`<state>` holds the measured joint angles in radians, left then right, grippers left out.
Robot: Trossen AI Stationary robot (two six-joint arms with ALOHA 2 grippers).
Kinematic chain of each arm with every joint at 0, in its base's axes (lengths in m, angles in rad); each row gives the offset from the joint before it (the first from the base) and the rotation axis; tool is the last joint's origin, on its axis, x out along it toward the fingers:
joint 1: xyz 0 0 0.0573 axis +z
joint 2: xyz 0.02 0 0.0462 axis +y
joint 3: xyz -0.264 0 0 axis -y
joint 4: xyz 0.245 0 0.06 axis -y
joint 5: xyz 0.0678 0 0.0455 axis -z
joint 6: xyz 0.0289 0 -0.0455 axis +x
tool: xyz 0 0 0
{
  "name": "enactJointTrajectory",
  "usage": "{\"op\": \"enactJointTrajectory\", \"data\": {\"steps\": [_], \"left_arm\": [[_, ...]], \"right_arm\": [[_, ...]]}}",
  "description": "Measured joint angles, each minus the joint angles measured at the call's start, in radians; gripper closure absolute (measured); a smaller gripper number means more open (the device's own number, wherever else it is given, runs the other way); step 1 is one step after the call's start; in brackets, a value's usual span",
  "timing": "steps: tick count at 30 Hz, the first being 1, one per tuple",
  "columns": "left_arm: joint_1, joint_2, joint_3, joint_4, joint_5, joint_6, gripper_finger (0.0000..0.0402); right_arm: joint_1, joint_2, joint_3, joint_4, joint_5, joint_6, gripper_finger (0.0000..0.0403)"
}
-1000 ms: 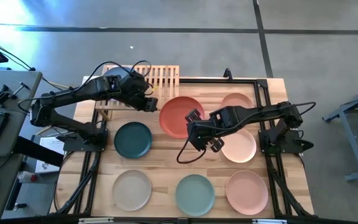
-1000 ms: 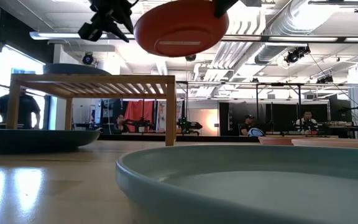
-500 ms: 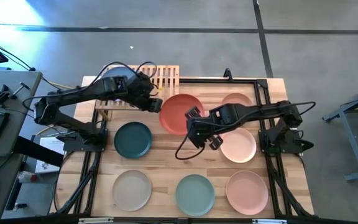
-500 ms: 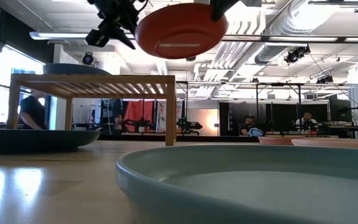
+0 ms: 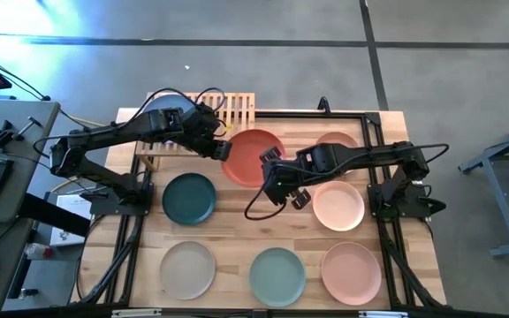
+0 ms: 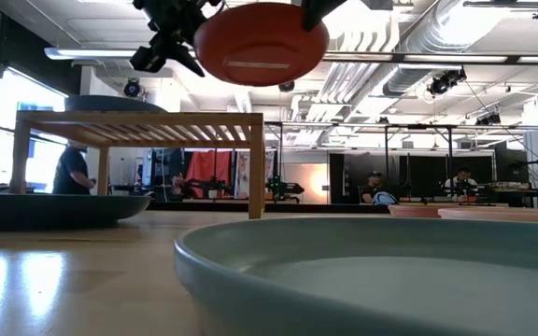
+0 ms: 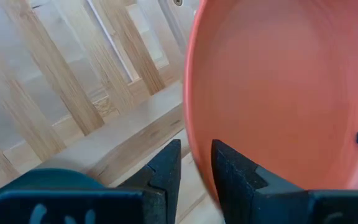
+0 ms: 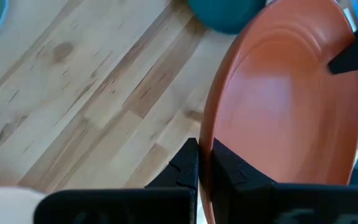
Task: Place and stack plates onto a shelf
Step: Stack the orange plate on the top of the light blue plate
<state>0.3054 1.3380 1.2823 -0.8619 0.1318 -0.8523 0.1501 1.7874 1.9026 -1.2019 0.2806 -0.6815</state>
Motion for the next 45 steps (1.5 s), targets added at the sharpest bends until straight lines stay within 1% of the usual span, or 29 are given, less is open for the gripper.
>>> {"op": "enactJointTrajectory", "data": {"steps": [12,18,22,26,33,36,40,45], "left_arm": [[0.000,0.000,0.000,0.009,-0.008,0.012,0.0383],[0.002,-0.001,0.001,0.006,-0.020,0.010,0.0389],[0.001,-0.001,0.001,0.004,-0.020,0.007,0.0390],[0.000,-0.001,0.001,-0.004,-0.033,-0.009,0.0391],[0.000,-0.005,0.000,-0.028,-0.047,-0.035,0.0393],[0.000,-0.020,-0.002,-0.061,-0.050,-0.048,0.0393],[0.003,-0.065,-0.002,-0.139,-0.076,-0.089,0.0393],[0.004,-0.134,-0.002,-0.206,-0.149,-0.165,0.0393]], "right_arm": [[0.000,0.000,0.000,0.018,0.000,0.000,0.0403],[0.002,0.000,0.000,0.012,0.063,-0.004,0.0403],[0.007,0.000,0.000,0.012,0.072,-0.015,0.0399],[0.016,0.000,0.000,0.012,0.101,-0.004,0.0381],[0.015,0.000,0.000,0.001,0.114,0.053,0.0315],[0.014,-0.003,0.000,-0.023,0.127,0.072,0.0294],[0.015,-0.012,0.000,-0.064,0.121,0.083,0.0281],[0.015,-0.022,0.000,-0.087,0.115,0.083,0.0279]]}}
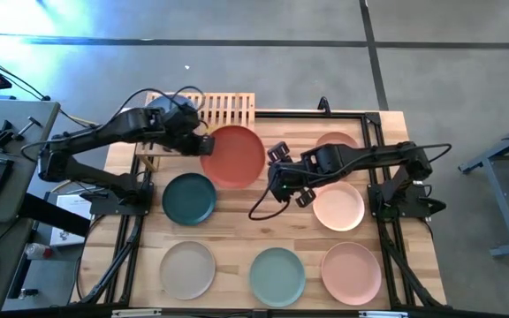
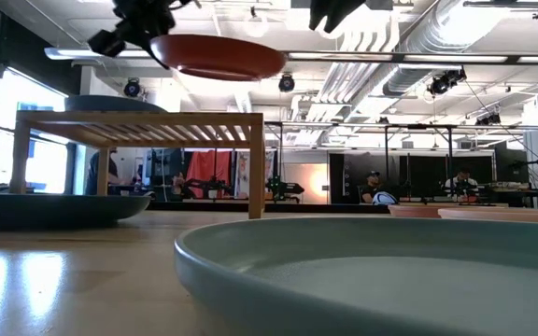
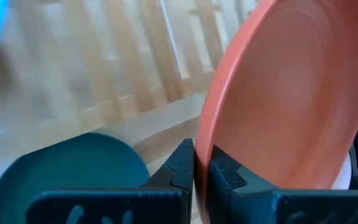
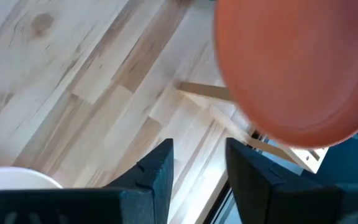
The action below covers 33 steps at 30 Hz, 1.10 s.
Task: Place and stack plates onto a shelf
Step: Stack the orange plate on the top of the light blue plate
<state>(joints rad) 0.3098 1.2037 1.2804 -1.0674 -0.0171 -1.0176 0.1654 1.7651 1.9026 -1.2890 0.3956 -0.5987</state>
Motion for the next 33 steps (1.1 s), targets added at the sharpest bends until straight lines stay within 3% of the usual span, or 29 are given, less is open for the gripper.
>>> {"op": "enactJointTrajectory", "data": {"steps": [6,17,26,33], "left_arm": [[0.043,-0.087,0.000,-0.063,-0.068,-0.076,0.0393],[0.238,-0.206,0.001,-0.093,-0.137,-0.123,0.0392],[0.423,-0.244,0.002,-0.212,-0.218,-0.230,0.0392],[0.518,-0.244,0.002,-0.273,-0.217,-0.290,0.0392]], "right_arm": [[0.000,-0.002,0.000,-0.001,-0.008,0.000,0.0279],[0.000,-0.001,0.000,-0.017,-0.030,0.085,0.0279],[0.000,-0.001,0.000,-0.043,-0.031,0.167,0.0279],[-0.001,-0.001,0.000,-0.072,-0.051,0.225,0.0279]]}}
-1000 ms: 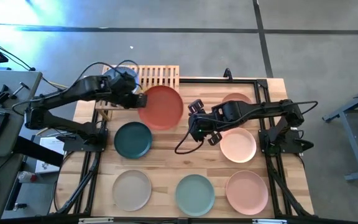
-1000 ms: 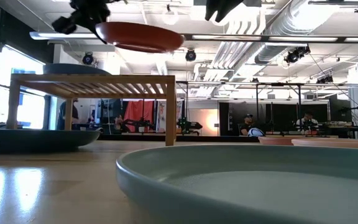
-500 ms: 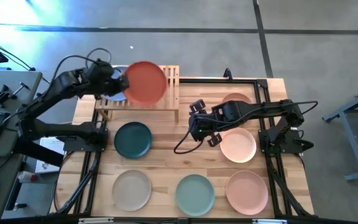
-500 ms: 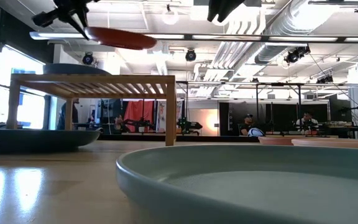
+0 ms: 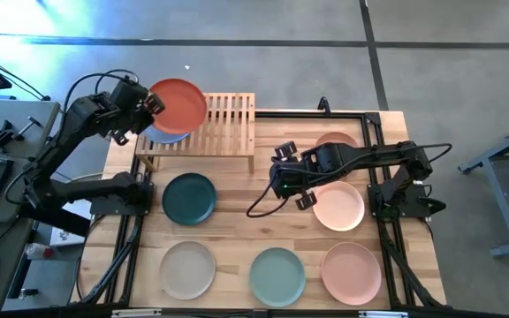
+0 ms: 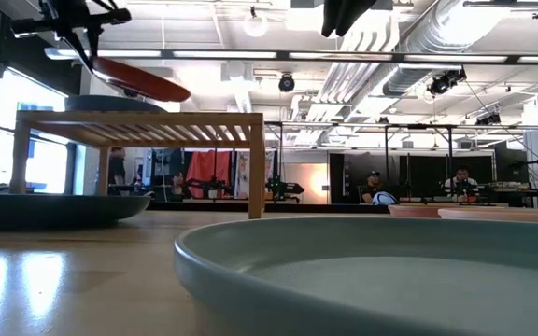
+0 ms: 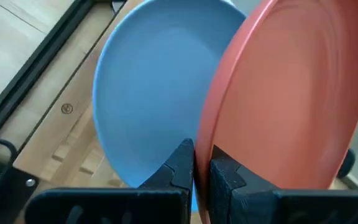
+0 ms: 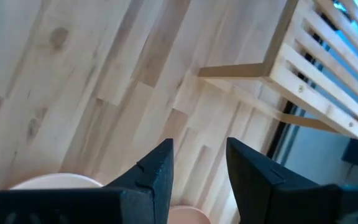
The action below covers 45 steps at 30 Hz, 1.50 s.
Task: Place and stack plates onto a shelf
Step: Stack the orange plate on the top of the light blue plate
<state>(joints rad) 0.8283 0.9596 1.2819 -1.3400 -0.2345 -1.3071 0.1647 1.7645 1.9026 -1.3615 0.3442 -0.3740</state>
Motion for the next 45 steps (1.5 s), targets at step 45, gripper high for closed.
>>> {"op": "enactJointTrajectory", "data": {"steps": [45], "left_arm": [[0.154,0.073,0.000,-0.099,0.015,0.107,0.0386]], "right_arm": [[-0.001,0.001,0.000,-0.003,-0.045,0.008,0.0279]]}}
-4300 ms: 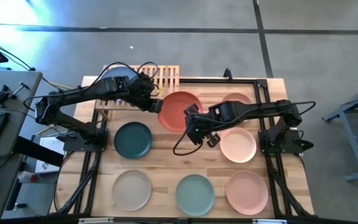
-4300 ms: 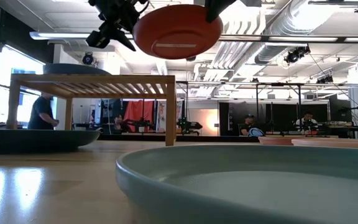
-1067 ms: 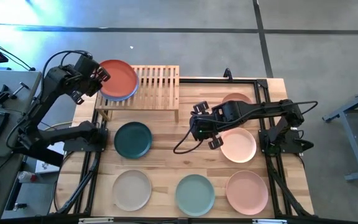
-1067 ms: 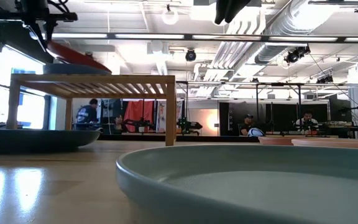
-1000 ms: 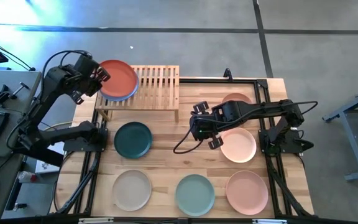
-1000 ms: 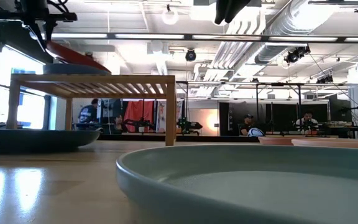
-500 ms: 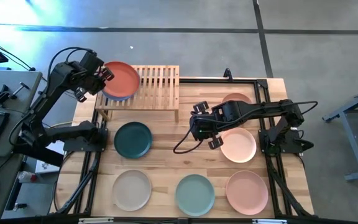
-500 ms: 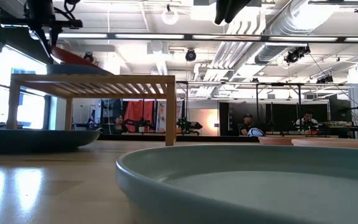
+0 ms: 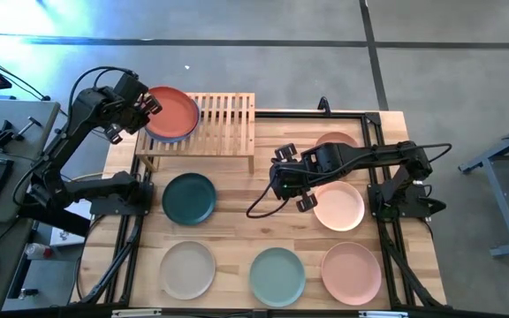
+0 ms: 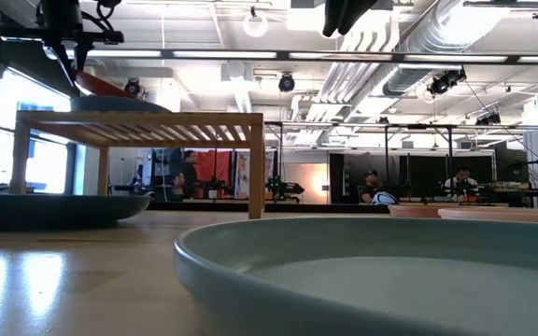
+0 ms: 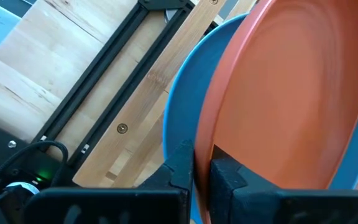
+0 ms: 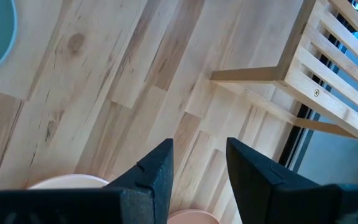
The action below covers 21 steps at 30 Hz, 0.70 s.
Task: Place and stack plates onto a shelf
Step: Stack the orange plate on the top of the light blue plate
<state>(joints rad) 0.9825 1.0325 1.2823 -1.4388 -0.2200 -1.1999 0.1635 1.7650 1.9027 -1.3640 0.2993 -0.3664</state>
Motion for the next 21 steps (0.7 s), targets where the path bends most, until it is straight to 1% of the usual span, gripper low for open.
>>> {"op": "enactJointTrajectory", "data": {"steps": [7,12,17,21], "left_arm": [[0.000,0.000,0.000,0.000,0.026,0.051,0.0351],[0.000,0.003,0.000,0.000,0.036,0.043,0.0327],[0.000,0.003,0.000,-0.012,0.112,0.059,0.0321],[0.000,0.002,0.000,-0.015,0.130,0.060,0.0320]], "right_arm": [[0.000,0.000,0.000,0.000,0.000,0.003,0.0279],[0.000,0.000,0.000,0.000,0.000,0.003,0.0279],[0.000,0.000,0.000,0.000,0.001,-0.002,0.0279],[0.000,0.000,0.000,0.000,0.003,-0.008,0.0279]]}}
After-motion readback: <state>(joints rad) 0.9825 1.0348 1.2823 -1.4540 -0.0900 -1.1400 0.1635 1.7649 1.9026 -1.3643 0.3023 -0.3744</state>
